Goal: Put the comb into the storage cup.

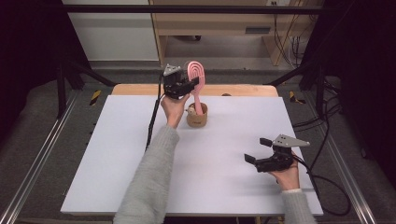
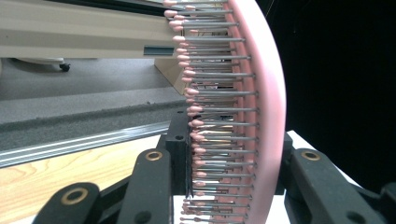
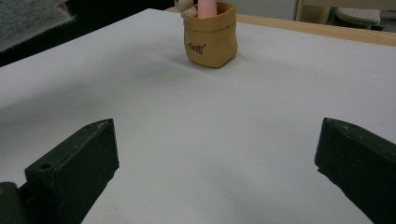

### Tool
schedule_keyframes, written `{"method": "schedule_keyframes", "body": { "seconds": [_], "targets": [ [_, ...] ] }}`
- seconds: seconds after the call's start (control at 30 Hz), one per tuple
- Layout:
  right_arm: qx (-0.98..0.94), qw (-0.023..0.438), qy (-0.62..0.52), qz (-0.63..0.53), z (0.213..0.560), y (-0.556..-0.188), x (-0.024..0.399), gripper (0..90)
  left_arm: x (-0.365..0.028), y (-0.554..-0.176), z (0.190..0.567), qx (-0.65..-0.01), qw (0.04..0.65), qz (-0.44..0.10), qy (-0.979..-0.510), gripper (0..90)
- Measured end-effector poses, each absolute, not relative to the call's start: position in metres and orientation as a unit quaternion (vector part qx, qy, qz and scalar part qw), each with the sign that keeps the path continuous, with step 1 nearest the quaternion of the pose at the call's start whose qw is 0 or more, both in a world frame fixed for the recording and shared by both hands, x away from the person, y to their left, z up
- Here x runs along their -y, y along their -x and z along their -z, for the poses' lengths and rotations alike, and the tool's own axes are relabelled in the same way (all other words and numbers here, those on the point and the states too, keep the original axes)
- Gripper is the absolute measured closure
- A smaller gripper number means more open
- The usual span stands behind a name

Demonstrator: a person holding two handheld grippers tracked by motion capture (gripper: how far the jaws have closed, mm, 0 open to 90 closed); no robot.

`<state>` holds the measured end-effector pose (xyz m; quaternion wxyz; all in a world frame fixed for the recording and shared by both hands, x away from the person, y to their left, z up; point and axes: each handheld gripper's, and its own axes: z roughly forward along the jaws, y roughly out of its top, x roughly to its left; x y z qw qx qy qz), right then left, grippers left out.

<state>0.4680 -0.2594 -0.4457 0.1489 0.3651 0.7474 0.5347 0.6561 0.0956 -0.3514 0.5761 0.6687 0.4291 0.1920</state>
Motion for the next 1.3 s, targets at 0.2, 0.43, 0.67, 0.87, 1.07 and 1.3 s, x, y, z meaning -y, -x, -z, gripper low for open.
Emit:
{"method": "schedule_keyframes", "body": {
  "seconds": [0.2,0.43,0.67,0.87,1.07,1.3],
  "targets": [
    [-0.748,0.148,-0.365,-0.534,0.446,-0.468,0.259,0.0,-0.097,-0.655,0.358,-0.432,0.578,-0.185,-0.667,63.3],
    [-0.747,0.149,-0.365,-0.536,0.446,-0.468,0.259,0.0,-0.1,-0.653,0.367,-0.436,0.581,-0.183,-0.662,63.3],
    [-0.748,0.15,-0.365,-0.533,0.446,-0.468,0.259,0.0,-0.103,-0.651,0.377,-0.442,0.584,-0.18,-0.657,63.3],
    [-0.748,0.15,-0.365,-0.533,0.446,-0.468,0.259,0.0,-0.107,-0.65,0.384,-0.446,0.584,-0.178,-0.654,63.2],
    [-0.748,0.15,-0.366,-0.534,0.446,-0.468,0.259,0.0,-0.116,-0.65,0.388,-0.458,0.593,-0.171,-0.64,63.1],
    [-0.748,0.149,-0.366,-0.533,0.446,-0.468,0.259,0.0,-0.122,-0.649,0.39,-0.464,0.595,-0.168,-0.634,62.6]
  ]
}}
